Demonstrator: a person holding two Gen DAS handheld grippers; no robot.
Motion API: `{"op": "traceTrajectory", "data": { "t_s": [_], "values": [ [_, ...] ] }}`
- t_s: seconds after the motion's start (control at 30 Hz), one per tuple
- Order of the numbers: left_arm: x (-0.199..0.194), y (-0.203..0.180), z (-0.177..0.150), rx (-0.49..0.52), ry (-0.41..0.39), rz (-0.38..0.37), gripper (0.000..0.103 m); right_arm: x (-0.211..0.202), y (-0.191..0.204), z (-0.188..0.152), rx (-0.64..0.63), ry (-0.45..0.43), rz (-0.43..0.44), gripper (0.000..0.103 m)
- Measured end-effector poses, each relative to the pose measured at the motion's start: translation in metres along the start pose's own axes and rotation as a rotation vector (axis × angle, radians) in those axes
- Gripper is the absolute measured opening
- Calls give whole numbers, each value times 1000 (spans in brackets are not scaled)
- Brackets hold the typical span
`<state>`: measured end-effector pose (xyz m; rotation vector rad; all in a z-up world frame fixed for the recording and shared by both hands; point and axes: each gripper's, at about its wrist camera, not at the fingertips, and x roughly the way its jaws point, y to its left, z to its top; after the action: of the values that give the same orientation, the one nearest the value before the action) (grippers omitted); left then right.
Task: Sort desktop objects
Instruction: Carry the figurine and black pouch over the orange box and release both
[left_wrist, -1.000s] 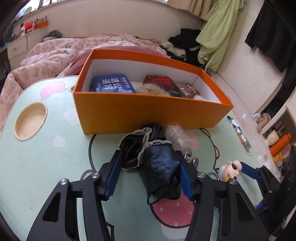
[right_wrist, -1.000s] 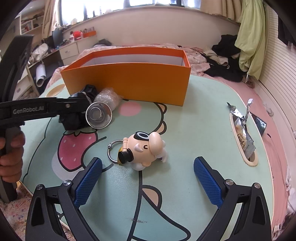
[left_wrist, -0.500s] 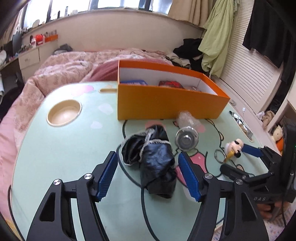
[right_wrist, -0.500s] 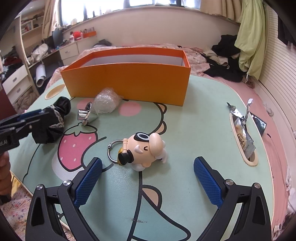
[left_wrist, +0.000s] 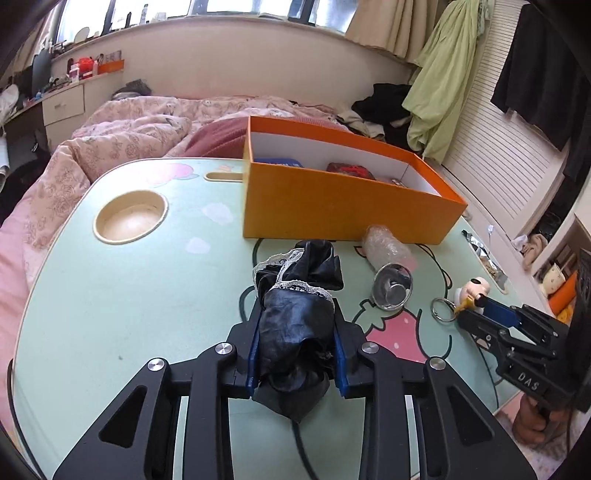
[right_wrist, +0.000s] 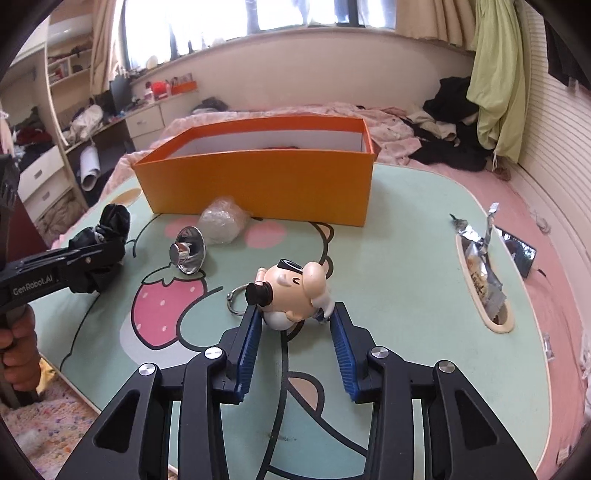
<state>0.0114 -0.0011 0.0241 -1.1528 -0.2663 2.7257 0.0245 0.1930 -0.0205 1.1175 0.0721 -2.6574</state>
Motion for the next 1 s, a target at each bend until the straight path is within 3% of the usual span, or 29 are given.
{"op": "traceTrajectory", "data": {
  "t_s": [0.17,0.4,0.5,0.67,0.77,0.83,0.93,1.0],
  "values": [
    [-17,-12,15,36,-59,-39,31,-7,-1,21,12,-55,-5,37],
    [-17,-27,72,93,-107,-52,31,-9,1,87,-13,-132,5,37],
    [-3,-30,99,97,-111,-55,31,4,0,117,4,-140,44,37],
    [44,-34,135,87,-68,-24,36,49,6,157,9,-80,27,41],
    [60,-30,135,73,-56,11,43,60,3,160,51,-59,-6,56],
    [59,-27,127,62,-50,10,54,54,-1,150,88,-72,15,62],
    [45,-26,111,67,-80,1,70,42,1,133,81,-81,27,62],
    [34,-26,104,69,-98,13,73,31,3,120,76,-96,24,62]
  ]
}}
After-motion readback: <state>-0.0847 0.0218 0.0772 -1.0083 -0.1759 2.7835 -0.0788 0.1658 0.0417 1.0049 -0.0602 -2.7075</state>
